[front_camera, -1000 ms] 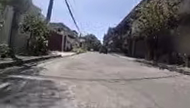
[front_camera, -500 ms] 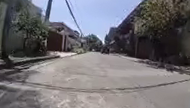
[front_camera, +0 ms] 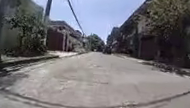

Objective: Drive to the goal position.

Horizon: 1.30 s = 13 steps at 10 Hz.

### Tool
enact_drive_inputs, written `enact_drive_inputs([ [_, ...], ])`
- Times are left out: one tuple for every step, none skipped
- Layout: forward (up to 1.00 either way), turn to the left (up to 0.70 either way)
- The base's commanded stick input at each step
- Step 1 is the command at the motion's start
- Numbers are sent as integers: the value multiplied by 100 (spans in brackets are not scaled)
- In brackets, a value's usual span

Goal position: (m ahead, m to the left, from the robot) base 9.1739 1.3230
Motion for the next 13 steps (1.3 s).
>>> enact_drive_inputs([
  [100,1],
  [100,1],
  [100,1],
  [100,1],
  [100,1],
  [100,1],
  [100,1],
  [100,1],
  [100,1],
  [100,1],
  [100,1],
  [100,1],
  [100,1],
])
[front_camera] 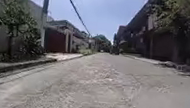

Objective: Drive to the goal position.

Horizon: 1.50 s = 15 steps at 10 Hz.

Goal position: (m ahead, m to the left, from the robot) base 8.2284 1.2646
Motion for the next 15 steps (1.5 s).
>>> enact_drive_inputs([
  [100,1],
  [100,1],
  [100,1],
  [100,1],
  [100,1],
  [100,1],
  [100,1],
  [100,1],
  [100,1],
  [100,1],
  [100,1],
  [100,1],
  [100,1],
  [100,1],
  [100,1],
])
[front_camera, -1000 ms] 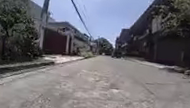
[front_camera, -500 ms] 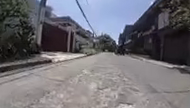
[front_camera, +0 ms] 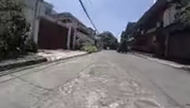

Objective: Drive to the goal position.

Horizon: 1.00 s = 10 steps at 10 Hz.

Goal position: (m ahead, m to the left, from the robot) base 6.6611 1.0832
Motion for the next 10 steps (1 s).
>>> enact_drive_inputs([
  [100,1],
  [100,1],
  [100,1],
  [100,1],
  [100,1],
  [100,1],
  [100,1],
  [100,1],
  [100,1],
  [100,1],
])
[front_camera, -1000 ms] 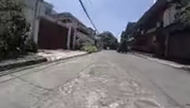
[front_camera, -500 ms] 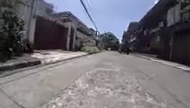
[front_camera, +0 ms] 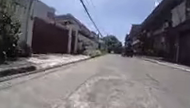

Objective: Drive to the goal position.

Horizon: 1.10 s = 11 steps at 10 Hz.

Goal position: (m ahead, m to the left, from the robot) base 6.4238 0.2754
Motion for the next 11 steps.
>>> enact_drive_inputs([
  [100,1],
  [100,1],
  [100,1],
  [100,1],
  [100,1],
  [100,1],
  [100,1],
  [100,1],
  [100,1],
  [100,-17],
  [100,-39],
])
